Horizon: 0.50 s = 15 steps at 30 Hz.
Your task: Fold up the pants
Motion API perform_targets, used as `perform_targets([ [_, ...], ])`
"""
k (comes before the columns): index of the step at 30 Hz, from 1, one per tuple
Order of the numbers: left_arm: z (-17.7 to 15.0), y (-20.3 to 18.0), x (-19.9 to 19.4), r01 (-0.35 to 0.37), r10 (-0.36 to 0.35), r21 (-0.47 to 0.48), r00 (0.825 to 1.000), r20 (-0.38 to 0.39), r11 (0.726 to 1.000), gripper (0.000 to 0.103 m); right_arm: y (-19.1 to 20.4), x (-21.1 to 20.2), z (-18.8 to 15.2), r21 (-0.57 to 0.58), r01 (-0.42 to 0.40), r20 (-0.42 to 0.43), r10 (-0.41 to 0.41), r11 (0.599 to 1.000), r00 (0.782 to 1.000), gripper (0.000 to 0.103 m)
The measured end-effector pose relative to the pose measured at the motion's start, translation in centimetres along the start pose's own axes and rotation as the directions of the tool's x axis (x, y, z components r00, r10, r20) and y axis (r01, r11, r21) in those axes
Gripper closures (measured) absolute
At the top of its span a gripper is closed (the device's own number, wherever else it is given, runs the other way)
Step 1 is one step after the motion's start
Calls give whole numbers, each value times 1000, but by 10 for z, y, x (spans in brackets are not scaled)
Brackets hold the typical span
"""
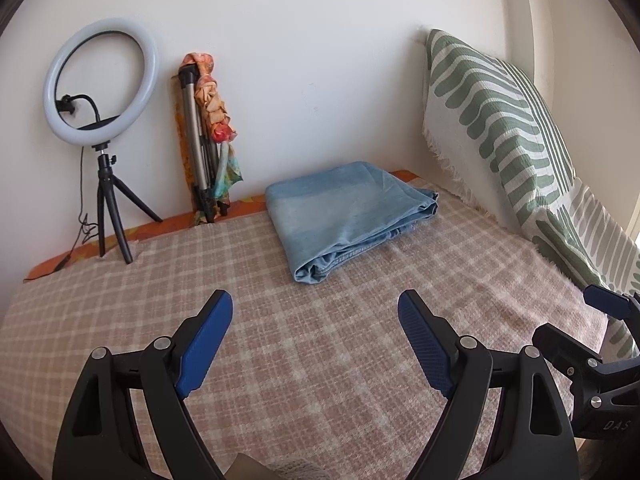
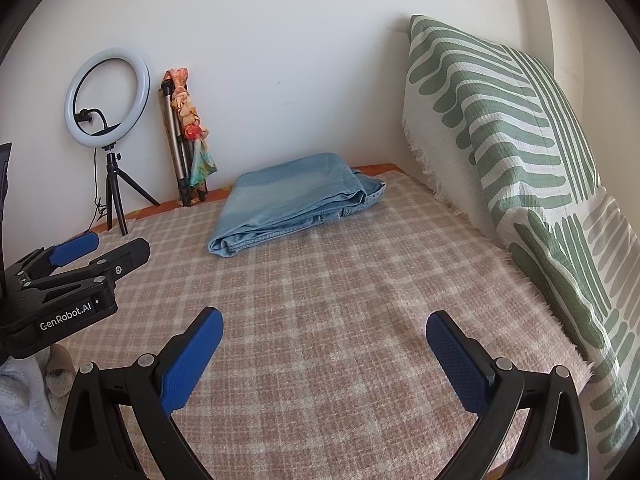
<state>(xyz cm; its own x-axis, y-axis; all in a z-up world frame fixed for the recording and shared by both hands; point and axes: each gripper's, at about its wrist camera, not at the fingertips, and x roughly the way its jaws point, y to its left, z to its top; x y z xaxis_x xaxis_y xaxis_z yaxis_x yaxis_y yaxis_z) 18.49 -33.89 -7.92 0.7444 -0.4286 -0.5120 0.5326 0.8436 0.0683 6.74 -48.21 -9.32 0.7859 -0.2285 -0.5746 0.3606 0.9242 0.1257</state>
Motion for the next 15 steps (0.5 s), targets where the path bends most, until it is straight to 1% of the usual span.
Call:
perform_targets([
  [15, 0, 1, -2, -4, 4, 6, 1000, 8, 1000, 18, 2, 2, 1, -5, -7, -5, 7, 1000, 1000, 0],
])
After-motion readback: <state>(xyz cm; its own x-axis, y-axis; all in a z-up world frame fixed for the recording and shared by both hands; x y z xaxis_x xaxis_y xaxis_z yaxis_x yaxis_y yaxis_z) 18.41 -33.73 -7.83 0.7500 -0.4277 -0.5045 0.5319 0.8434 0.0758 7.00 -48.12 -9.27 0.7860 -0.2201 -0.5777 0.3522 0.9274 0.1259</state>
